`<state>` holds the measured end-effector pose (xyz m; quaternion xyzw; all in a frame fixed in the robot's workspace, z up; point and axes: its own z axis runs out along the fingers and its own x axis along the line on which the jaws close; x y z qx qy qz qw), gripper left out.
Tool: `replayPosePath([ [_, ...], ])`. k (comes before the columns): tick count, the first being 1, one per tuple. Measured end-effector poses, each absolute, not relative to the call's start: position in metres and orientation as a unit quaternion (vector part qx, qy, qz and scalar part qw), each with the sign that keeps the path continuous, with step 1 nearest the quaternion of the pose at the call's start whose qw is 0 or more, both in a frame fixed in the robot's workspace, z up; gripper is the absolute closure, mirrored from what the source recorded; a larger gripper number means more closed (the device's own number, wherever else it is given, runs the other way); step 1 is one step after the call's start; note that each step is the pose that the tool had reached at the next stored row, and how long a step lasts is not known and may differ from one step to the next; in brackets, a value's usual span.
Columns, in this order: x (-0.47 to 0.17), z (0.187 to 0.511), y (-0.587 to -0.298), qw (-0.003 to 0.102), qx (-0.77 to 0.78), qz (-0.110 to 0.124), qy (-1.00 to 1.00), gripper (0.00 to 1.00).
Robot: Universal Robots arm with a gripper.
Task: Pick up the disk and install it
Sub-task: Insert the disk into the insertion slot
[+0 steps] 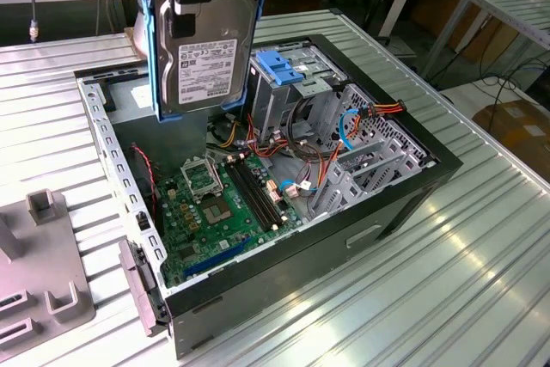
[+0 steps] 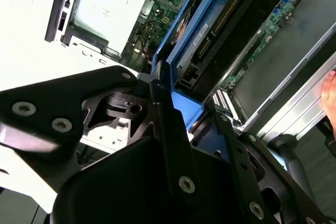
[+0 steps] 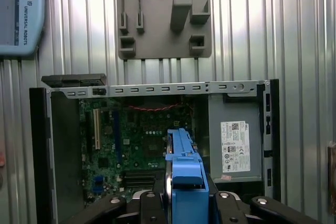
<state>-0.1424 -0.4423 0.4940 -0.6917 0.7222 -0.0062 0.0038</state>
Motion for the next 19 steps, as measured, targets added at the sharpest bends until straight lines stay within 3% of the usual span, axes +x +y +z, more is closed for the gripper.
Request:
replayPosePath([
  [19, -0.125, 0.494, -0.447, 0.004, -0.692, -0.006, 0.722, 0.63],
])
